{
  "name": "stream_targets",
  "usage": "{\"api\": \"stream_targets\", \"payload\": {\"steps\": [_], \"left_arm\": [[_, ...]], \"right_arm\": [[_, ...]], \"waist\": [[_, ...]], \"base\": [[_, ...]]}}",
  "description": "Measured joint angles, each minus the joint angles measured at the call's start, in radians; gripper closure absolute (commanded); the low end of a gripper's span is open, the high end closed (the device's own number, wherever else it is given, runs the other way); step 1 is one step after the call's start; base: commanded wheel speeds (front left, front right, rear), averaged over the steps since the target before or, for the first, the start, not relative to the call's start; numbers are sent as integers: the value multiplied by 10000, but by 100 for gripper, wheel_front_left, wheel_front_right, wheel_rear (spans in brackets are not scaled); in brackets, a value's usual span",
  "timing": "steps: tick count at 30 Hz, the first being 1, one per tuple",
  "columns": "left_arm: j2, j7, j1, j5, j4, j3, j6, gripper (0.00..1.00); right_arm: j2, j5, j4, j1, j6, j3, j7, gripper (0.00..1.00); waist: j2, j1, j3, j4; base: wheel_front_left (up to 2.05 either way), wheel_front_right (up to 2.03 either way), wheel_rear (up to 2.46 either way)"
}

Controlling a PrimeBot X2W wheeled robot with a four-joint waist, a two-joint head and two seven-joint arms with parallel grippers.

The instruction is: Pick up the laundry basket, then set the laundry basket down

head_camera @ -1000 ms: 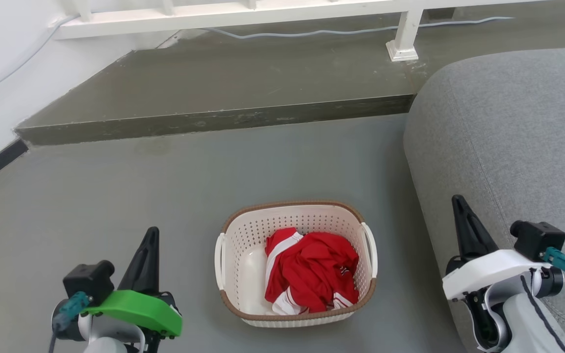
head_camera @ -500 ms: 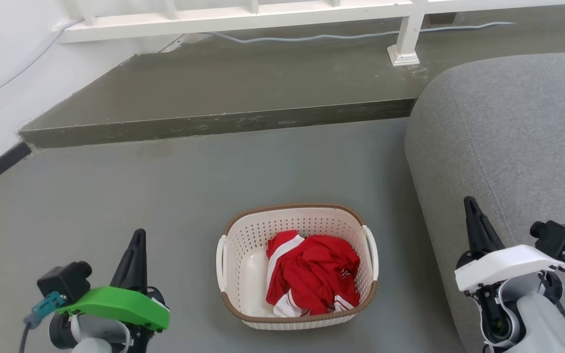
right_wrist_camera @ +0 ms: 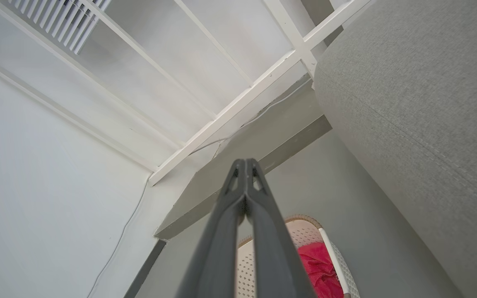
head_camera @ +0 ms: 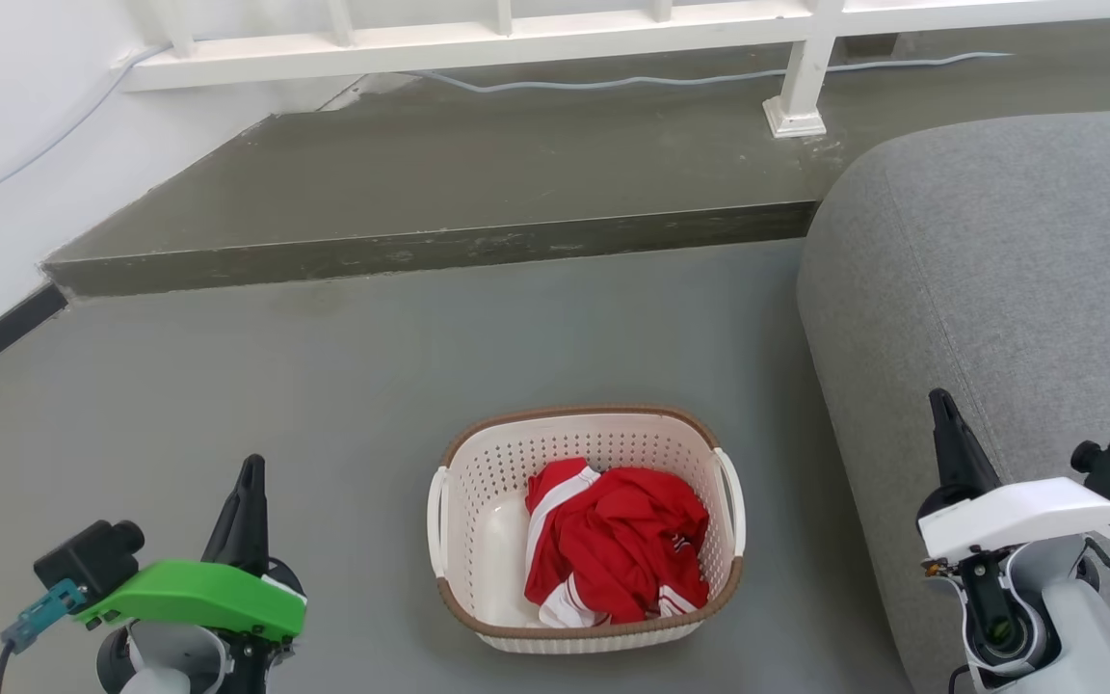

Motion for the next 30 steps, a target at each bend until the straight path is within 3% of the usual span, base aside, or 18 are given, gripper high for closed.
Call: {"api": "stream_targets", "payload": {"steps": [30], "left_arm": [[4, 1020, -1, -3703, 10, 746, -81, 100]], "right_arm": [[94, 3824, -111, -1, 115, -821, 1047, 100]], "waist": [[0, 0, -211, 83]], "base": [[0, 0, 0]]}}
